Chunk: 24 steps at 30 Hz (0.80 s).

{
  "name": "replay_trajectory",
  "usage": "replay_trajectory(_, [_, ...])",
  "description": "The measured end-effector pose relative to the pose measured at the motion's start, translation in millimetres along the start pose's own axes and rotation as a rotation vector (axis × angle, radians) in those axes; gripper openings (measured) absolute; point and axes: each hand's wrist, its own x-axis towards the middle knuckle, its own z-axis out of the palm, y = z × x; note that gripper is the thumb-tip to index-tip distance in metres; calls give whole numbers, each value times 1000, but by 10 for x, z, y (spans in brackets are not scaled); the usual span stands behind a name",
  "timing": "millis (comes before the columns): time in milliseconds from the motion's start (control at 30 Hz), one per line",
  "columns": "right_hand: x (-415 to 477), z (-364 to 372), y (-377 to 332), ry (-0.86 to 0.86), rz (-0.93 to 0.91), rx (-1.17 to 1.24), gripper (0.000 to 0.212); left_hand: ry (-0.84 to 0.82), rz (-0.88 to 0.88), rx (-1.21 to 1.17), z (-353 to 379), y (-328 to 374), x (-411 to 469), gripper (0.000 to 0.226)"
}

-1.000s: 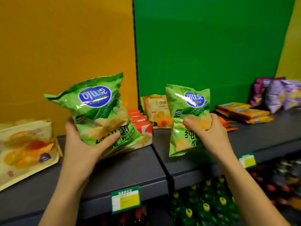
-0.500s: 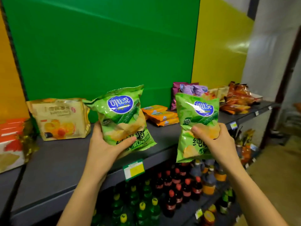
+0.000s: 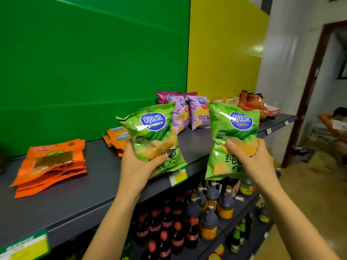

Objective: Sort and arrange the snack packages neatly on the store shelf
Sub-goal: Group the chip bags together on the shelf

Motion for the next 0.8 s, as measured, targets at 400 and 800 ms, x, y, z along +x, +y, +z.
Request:
replay_trajectory(400, [1792,111,525,-17,-94,51,72,79,26,43,1278,-336,928,61])
replay_trajectory(800, [2865,727,969,-163,-83,216,76,173,50,206,1730,-587,1206,61])
